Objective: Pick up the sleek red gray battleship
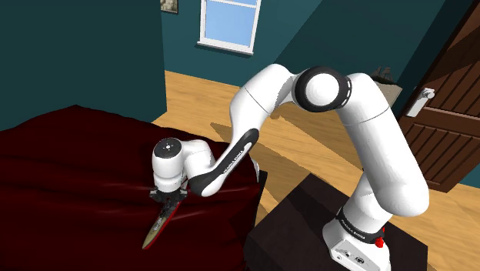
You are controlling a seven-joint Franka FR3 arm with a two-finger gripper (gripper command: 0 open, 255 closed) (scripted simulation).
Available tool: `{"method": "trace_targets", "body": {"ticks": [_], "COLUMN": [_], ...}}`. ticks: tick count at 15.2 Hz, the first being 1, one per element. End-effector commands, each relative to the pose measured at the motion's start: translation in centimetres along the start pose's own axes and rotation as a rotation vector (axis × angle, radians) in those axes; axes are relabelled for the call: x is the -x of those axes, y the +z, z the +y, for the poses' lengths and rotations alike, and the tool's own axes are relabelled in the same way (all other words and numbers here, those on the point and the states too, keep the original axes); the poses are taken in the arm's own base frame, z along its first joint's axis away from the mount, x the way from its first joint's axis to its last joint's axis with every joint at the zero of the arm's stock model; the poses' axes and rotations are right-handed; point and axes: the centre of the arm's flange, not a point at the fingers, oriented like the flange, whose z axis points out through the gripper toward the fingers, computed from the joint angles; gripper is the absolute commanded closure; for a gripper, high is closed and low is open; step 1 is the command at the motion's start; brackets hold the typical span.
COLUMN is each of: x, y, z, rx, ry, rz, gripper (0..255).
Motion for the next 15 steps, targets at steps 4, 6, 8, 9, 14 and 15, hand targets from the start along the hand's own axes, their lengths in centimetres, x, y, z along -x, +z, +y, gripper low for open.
{"method": "trace_targets", "body": {"ticks": [4,6,8,9,14,15], "x": [0.0,-0.1,-0.4,-0.5,-1.1,-1.2], "y": [0.0,-0.5,-1.5,-2.0,-4.6,-5.1], "z": [0.0,0.0,0.0,-0.1,-0.2,-0.3], "rx": [0.000,0.000,0.000,0.000,0.000,0.000], "ry": [-0.001,-0.001,-0.001,-0.001,-0.001,-0.001], "rz": [0.000,0.000,0.000,0.000,0.000,0.000], "gripper": [255,255,255,255,255,255]}}
